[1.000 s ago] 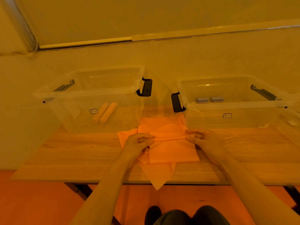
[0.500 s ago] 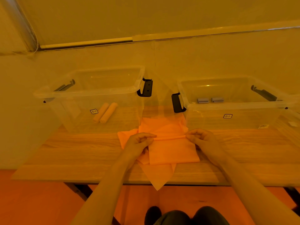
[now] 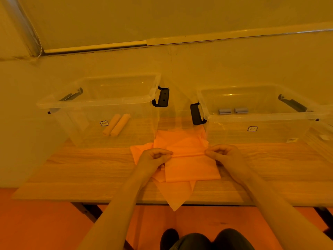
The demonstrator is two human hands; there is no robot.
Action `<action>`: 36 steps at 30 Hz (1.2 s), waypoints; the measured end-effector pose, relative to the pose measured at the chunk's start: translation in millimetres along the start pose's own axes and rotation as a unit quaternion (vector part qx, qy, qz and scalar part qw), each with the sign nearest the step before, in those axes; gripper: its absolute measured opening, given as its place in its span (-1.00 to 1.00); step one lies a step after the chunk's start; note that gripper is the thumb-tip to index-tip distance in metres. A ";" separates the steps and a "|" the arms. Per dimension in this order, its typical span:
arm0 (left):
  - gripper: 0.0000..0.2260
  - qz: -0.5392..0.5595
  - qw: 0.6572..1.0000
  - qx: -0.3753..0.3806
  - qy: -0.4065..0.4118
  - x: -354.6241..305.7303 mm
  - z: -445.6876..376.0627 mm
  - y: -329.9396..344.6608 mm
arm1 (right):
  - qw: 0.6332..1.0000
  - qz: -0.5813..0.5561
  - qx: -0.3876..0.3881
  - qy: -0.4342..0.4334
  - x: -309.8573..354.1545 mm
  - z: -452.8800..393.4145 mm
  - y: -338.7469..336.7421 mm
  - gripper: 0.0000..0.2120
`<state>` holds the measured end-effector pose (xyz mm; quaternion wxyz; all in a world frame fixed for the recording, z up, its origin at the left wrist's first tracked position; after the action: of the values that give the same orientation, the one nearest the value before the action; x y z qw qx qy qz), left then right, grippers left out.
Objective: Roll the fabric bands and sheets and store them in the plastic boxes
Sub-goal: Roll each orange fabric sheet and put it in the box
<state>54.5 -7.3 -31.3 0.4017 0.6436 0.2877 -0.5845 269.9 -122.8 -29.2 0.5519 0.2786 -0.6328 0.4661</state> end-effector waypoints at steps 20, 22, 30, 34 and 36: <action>-0.85 -0.028 0.999 0.013 0.009 -0.9 -0.9 -0.2 | 1.000 0.018 0.020 0.003 0.3 -0.9 0.4 -0.88; -0.83 -0.012 1.000 0.010 0.003 -0.5 -0.9 0.1 | 1.000 0.011 0.019 0.009 -1.1 -1.3 -0.8 -0.87; -0.82 -0.002 1.000 0.002 0.008 0.8 -1.6 -0.5 | 1.000 0.004 0.005 0.007 2.7 1.8 -0.3 -0.89; -0.86 -0.018 1.000 0.001 0.010 0.6 -1.5 0.2 | 1.000 -0.010 0.017 0.013 1.3 1.7 -1.4 -0.79; -0.92 -0.021 1.000 0.003 0.016 0.8 -1.7 1.1 | 1.000 -0.007 0.008 0.011 0.6 1.6 -1.6 -0.83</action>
<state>56.4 -6.5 -32.0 0.3828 0.6478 0.3053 -0.5836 270.5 -124.7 -28.1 0.5601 0.2823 -0.6206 0.4706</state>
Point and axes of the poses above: each hand's wrist, its own z-axis away from the middle knuckle, its own y-axis out of the palm, x = y × z, the point moved 3 cm from there along -z, towards the middle knuckle, and after that the axes turned 15 degrees about z, right-handed, at the moved point
